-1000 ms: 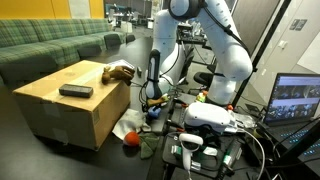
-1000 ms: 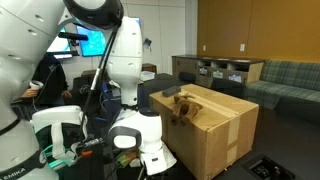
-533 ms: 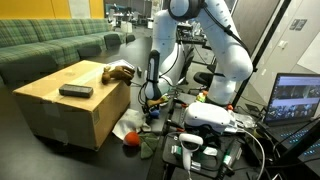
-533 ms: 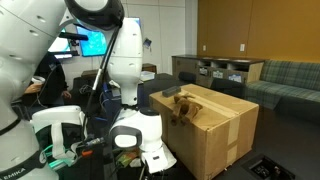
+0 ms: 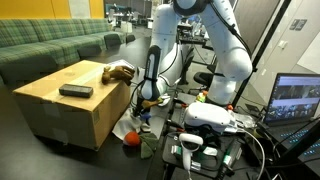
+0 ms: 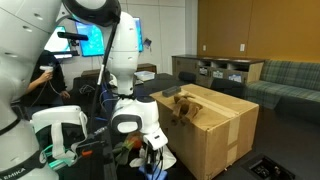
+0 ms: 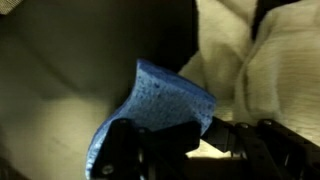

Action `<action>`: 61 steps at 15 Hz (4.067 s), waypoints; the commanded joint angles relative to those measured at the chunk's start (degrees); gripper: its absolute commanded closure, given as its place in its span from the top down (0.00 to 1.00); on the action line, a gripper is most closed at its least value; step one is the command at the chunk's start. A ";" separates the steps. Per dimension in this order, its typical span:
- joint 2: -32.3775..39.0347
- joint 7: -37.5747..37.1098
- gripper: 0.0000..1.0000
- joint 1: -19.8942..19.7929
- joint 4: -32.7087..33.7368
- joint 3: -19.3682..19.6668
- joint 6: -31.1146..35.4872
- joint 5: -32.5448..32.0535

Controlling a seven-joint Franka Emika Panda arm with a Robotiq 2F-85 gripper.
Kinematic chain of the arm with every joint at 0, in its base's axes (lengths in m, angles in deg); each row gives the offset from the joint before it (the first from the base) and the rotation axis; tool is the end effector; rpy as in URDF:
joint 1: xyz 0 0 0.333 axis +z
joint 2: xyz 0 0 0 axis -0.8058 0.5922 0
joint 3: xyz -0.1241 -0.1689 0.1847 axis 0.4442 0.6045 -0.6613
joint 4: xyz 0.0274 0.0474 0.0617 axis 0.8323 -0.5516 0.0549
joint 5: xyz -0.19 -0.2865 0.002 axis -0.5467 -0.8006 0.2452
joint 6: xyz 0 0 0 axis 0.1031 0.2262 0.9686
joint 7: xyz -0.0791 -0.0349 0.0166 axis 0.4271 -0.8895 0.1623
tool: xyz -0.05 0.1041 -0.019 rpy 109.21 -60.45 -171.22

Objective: Put the objects on top of the box on to the table and the objects on the table on top of the box

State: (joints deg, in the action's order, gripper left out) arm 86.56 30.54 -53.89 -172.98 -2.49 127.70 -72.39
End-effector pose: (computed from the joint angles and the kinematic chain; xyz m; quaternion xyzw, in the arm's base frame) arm 0.3873 0.0253 0.0517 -0.9607 0.2759 -0.0150 0.0267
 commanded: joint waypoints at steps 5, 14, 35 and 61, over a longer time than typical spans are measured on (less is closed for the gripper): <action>-11.46 3.68 0.00 -4.51 -4.81 -8.91 -2.06 -3.25; -32.33 8.84 0.00 -3.58 -11.71 -14.90 -23.19 0.92; -56.08 -2.33 0.00 4.07 -2.03 -8.74 -47.31 -24.27; -8.09 -4.66 0.00 15.45 50.59 4.03 -47.65 -37.36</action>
State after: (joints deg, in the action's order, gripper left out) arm 72.58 25.66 -40.64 -129.71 -1.79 80.26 -108.55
